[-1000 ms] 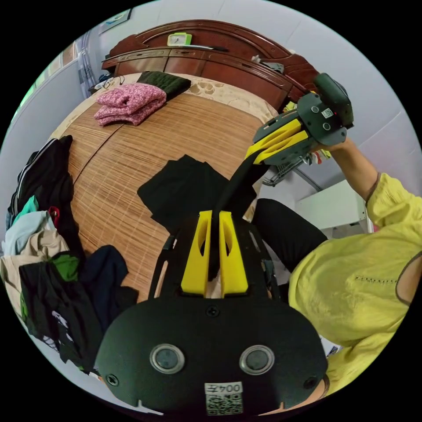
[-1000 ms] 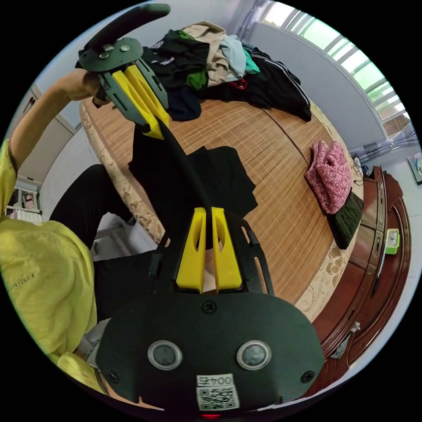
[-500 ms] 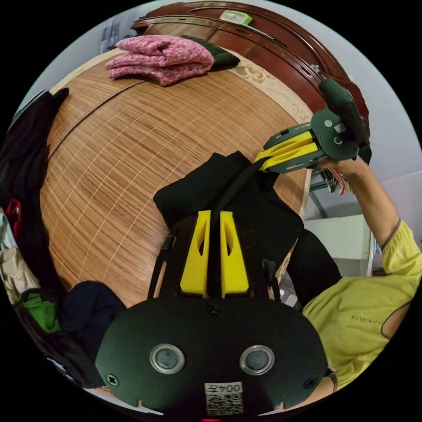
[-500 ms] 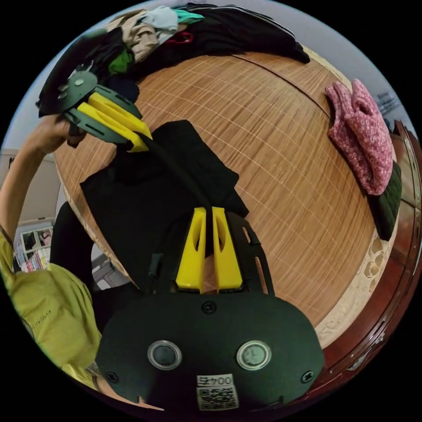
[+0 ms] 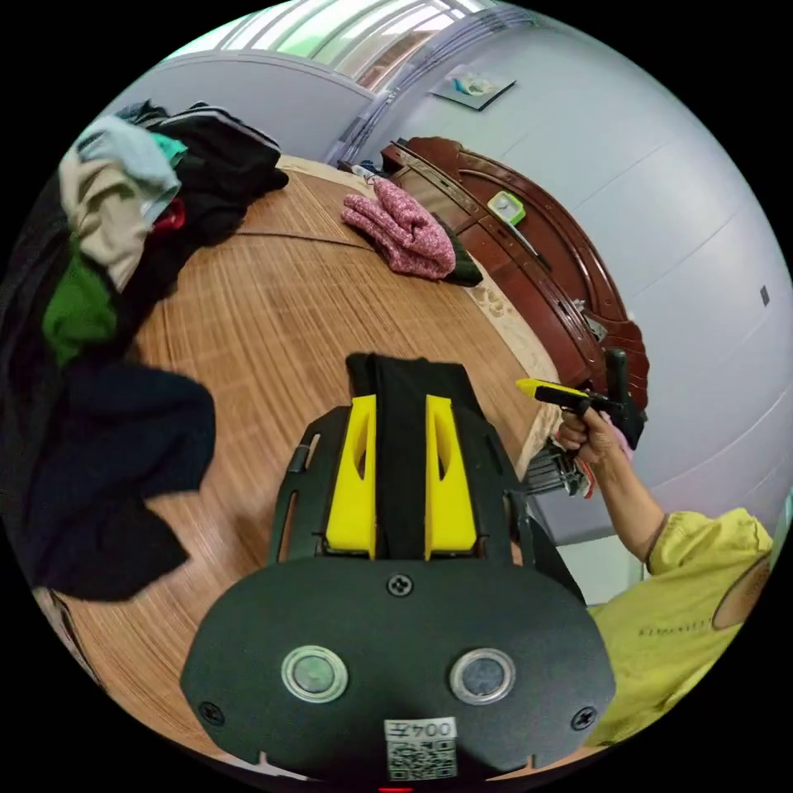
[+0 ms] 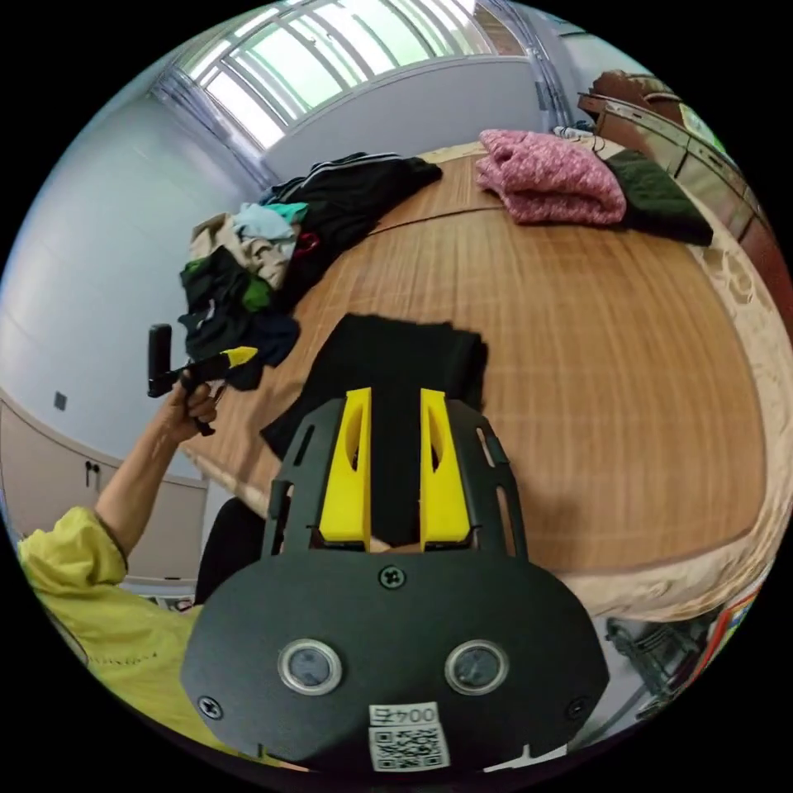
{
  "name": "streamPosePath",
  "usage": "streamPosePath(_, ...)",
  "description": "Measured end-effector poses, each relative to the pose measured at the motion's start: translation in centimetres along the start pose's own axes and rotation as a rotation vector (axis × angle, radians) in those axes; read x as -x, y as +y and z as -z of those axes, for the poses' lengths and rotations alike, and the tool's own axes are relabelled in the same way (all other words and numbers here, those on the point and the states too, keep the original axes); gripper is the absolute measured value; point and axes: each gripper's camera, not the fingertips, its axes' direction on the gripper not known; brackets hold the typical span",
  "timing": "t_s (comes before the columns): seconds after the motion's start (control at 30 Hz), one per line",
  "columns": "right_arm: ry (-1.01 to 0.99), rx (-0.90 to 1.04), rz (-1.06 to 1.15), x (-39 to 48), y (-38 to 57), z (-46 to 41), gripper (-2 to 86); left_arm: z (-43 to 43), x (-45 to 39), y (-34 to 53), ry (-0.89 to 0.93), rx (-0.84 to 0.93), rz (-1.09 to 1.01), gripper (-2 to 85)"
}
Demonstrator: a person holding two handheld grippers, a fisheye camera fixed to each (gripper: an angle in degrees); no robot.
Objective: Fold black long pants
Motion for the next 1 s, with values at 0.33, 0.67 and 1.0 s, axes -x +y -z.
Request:
streamPosePath(0.33,-0.216,-0.235,-0.320,-6.6,16.8,0.8,9.3,-0.3,3.4,19.4,0.027,-0.113,0.188,12.9)
streamPosePath(0.67,0.031,-0.042,0.047,-7.8,18.0,3.3,10.8,-1.6,7.7,23.7,0.137,-0.259,0.335,10.7)
streamPosePath(1.0,-0.062,-0.039,0.156,-12.0,18.0,2.8,10.6,-1.2,8.8,28.6,0.133,-0.321,0.332,8.2)
